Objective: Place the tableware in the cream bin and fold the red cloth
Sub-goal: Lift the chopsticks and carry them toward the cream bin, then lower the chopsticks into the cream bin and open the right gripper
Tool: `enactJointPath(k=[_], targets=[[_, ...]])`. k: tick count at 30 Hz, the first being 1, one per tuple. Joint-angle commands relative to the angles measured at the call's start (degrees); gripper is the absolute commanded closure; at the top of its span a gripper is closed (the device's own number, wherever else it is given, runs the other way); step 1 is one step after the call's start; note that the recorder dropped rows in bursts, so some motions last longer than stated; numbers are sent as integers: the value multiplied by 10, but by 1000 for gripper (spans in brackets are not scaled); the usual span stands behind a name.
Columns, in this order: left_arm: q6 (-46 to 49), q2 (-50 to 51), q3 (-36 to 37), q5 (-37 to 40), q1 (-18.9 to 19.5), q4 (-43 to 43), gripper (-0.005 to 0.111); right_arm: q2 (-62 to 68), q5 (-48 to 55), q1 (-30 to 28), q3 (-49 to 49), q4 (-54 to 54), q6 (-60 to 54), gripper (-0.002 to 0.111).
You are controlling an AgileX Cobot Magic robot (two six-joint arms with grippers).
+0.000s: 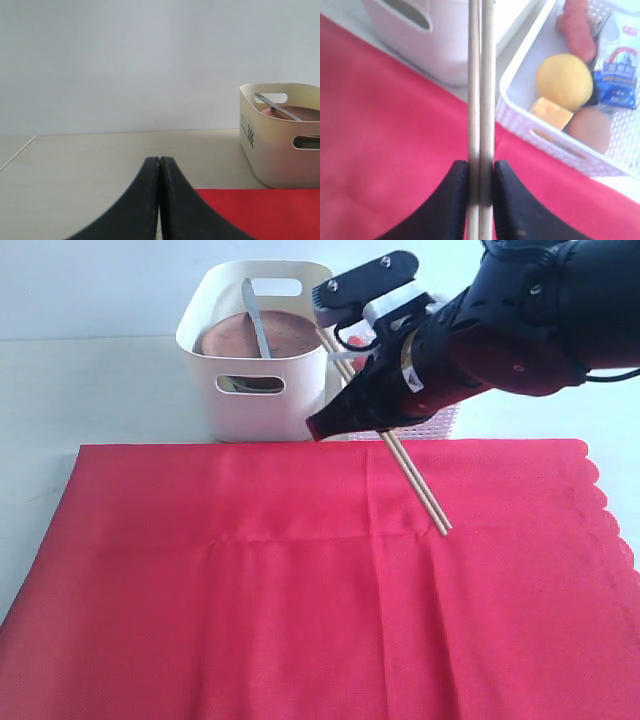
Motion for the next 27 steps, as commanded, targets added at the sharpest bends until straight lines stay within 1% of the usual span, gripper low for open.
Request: enactJointPath(k=[1, 3, 6, 12, 14, 15, 17, 19, 25, 27], targets=[[1, -3, 2, 1, 0, -8, 104, -5, -106, -42, 2, -7, 4, 108], [1, -3, 2, 1, 0, -8, 104, -5, -163, -60, 2, -7, 3, 108], [1, -3, 2, 1, 0, -8, 104, -5, -275, -93, 2, -7, -4, 108], [1, -3, 2, 1, 0, -8, 104, 12, -545, -170, 2, 8, -44, 108], [1, -3, 2, 1, 0, -8, 104, 32, -641, -184, -5, 29, -76, 108], [1, -3, 2, 1, 0, -8, 104, 43, -669, -186, -13, 44, -85, 108], [1, -3, 2, 1, 0, -8, 104, 72, -692, -186, -40, 57, -95, 108], [1, -3, 2, 1, 0, -8, 104, 102, -692, -186, -73, 54, -97, 108], [1, -3, 2, 1, 0, -8, 104, 195, -704, -186, -177, 16, -95, 108], [1, -3, 2, 1, 0, -8, 104, 217, -716, -186, -200, -30, -75, 108]])
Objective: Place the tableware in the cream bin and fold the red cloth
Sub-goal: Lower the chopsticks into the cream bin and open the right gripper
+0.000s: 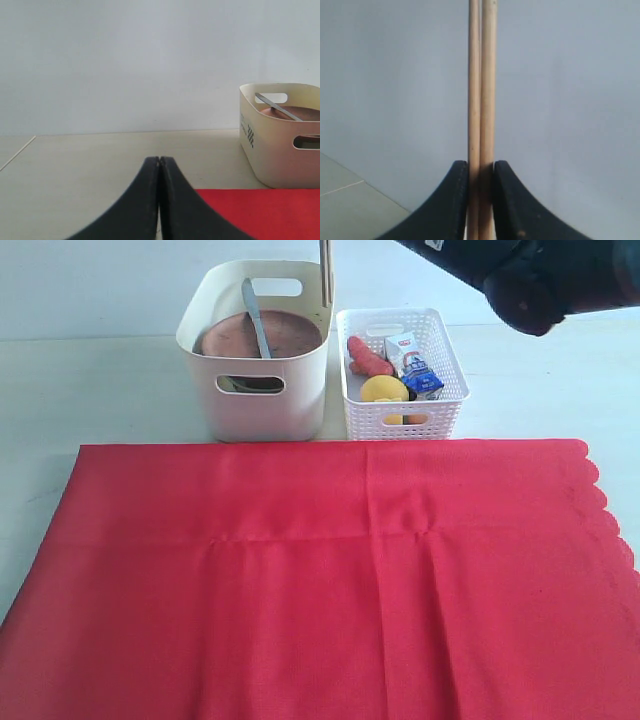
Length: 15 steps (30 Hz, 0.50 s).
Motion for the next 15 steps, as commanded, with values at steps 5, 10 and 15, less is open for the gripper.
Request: enactJointPath(k=[5, 10, 15], targets=[[1, -3, 2, 1, 0, -8, 104, 85, -54, -2, -89, -181, 67, 108], [1, -3, 2, 1, 0, -8, 104, 116, -57, -2, -117, -181, 114, 108], [1, -3, 2, 1, 0, -8, 104, 122, -31, 7, -128, -166, 125, 108]])
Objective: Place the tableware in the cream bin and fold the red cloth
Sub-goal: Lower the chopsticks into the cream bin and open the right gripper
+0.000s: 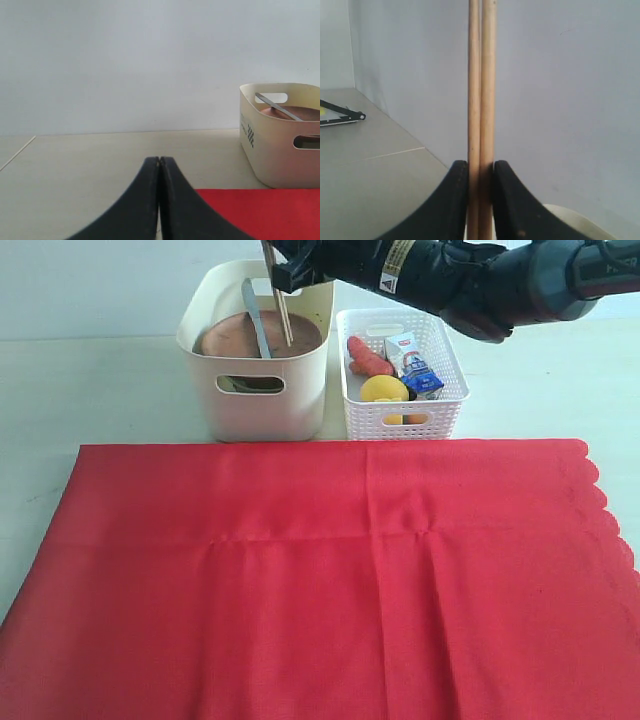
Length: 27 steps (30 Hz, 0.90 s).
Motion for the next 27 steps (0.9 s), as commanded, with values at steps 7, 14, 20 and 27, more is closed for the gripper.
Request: enactJointPath(k=[7, 14, 20, 27], targets=[[1, -3, 2, 1, 0, -8, 104, 1, 89, 24, -8, 90, 1, 92], [1, -3, 2, 1, 0, -8, 104, 1, 144, 24, -8, 138, 2, 57], [1, -3, 2, 1, 0, -8, 104, 0, 154, 24, -8, 138, 30, 33], [1, -3, 2, 1, 0, -8, 104, -11, 169, 24, -8, 22, 42, 32]])
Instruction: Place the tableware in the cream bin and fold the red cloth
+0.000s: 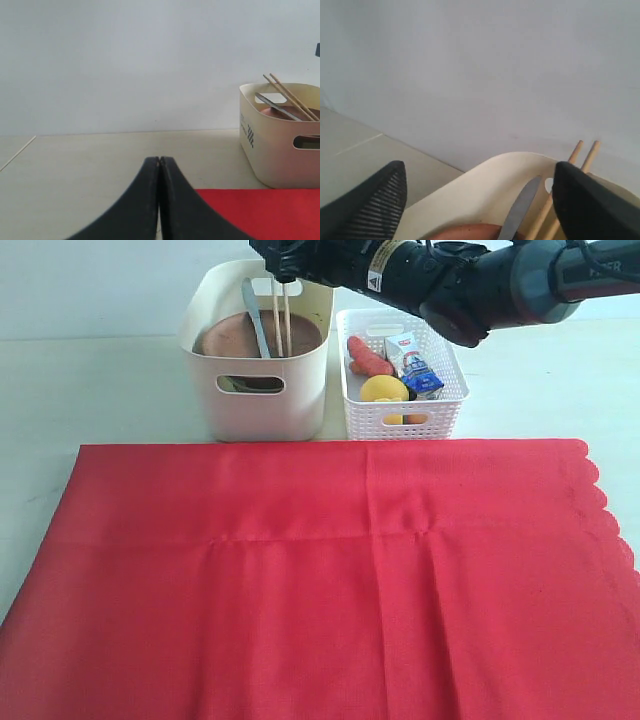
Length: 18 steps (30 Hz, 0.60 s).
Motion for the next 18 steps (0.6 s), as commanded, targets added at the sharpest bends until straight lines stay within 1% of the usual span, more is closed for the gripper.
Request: enactJointPath(k=[1, 4, 6, 8, 10, 12, 13, 15, 18], targets=[[1, -3, 2, 1, 0, -8, 104, -18, 29, 0, -5, -123, 25, 32], [1, -3, 2, 1, 0, -8, 104, -43, 73, -1, -5, -199, 88, 36], [1, -3, 2, 1, 0, -8, 104, -61, 123, -1, -5, -258, 140, 46], [1, -3, 2, 1, 0, -8, 104, -83, 176, -1, -1, -331, 213, 62], [1, -3, 2, 1, 0, -8, 104, -108, 195, -1, 14, -381, 271, 79], [1, -3, 2, 1, 0, -8, 104, -136, 207, -1, 39, -392, 278, 95], [1, -3, 2, 1, 0, -8, 104, -171, 219, -1, 72, -392, 278, 109], [1, -3, 2, 1, 0, -8, 104, -227, 253, -1, 123, -392, 279, 108], [1, -3, 2, 1, 0, -8, 104, -297, 268, -1, 191, -391, 301, 108]])
